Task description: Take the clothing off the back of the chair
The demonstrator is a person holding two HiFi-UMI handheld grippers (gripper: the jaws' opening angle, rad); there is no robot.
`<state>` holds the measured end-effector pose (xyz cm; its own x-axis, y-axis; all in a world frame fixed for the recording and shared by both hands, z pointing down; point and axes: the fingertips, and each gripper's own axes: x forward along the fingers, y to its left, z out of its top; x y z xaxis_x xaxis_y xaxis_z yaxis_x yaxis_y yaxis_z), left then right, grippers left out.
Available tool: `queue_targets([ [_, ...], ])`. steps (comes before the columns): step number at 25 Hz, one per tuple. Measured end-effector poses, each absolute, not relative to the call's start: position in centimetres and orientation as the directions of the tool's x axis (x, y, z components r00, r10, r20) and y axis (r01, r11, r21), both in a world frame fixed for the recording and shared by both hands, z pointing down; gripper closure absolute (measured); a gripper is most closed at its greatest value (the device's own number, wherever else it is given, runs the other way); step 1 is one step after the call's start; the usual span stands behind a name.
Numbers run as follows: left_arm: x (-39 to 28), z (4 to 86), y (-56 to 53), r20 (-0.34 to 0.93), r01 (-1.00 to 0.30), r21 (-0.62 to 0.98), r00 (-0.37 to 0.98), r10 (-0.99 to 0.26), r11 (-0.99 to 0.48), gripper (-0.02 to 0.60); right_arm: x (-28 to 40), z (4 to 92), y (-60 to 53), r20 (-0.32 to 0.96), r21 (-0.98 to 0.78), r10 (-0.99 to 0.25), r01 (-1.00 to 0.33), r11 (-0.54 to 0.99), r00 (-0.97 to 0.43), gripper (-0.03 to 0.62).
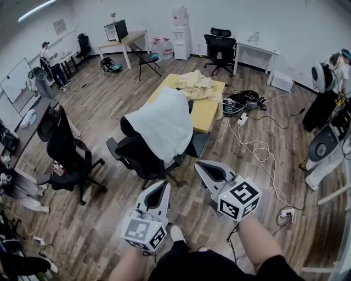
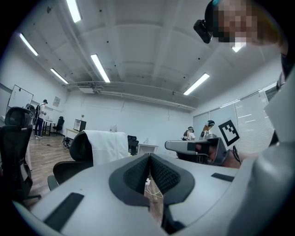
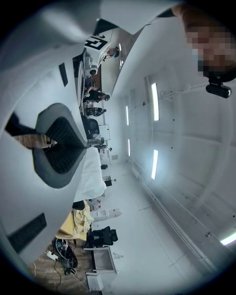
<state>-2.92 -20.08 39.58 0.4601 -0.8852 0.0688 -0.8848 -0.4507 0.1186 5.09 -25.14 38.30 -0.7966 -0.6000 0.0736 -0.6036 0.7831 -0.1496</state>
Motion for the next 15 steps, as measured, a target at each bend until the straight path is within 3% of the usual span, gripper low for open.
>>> queue_targets([
  [13, -8.3, 40.7, -28.5, 0.089, -0.878, 0.129, 0.474, -0.876, -0.462, 0.563, -0.3, 39.3, -35.1, 0.099, -0.159, -0.623, -0.631, 0.76, -0.776, 0.572],
  [15, -9.0, 40.8, -29.7, 0.092, -0.875, 0.129, 0.478, -0.873, -0.466, 0.563, -1.0, 39.4, -36.5, 0.106, -0.166, -0.631, -0.639, 0.751, -0.768, 0.502],
])
